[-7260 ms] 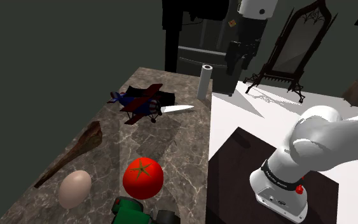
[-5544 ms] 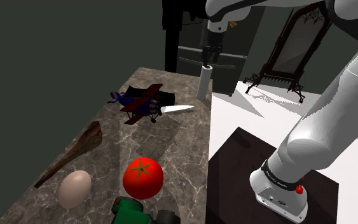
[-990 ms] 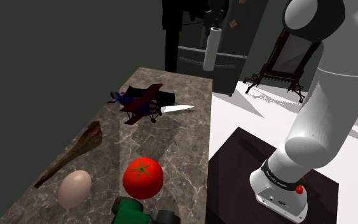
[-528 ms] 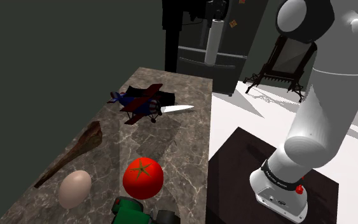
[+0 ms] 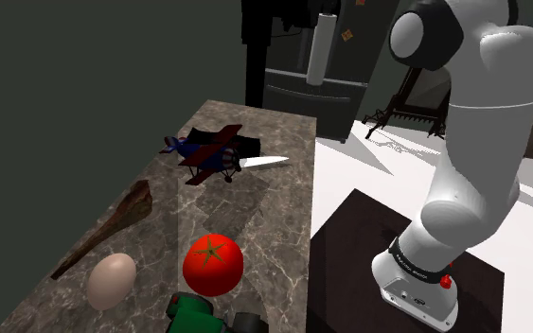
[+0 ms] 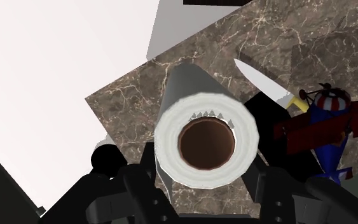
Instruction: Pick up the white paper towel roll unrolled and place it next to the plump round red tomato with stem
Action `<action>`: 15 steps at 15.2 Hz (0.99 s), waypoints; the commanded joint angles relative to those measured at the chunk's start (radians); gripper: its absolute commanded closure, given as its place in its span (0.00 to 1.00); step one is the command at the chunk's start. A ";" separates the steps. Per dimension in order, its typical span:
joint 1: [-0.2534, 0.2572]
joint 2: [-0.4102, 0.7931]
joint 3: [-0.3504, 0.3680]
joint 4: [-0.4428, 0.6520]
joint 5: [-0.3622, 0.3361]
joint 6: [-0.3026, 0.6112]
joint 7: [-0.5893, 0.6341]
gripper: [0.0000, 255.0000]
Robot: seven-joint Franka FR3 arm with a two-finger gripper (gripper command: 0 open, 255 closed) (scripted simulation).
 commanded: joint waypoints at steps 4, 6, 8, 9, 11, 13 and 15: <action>0.114 -0.221 0.014 -0.309 -0.075 0.093 0.078 1.00; 0.153 -0.308 0.033 -0.421 -0.102 0.122 0.125 1.00; 0.184 -0.384 0.055 -0.515 -0.124 0.142 0.172 1.00; 0.198 -0.420 0.067 -0.557 -0.133 0.149 0.196 1.00; 0.222 -0.485 0.093 -0.633 -0.147 0.160 0.244 1.00; 0.242 -0.545 0.121 -0.699 -0.156 0.167 0.292 1.00; 0.260 -0.599 0.150 -0.757 -0.161 0.170 0.340 1.00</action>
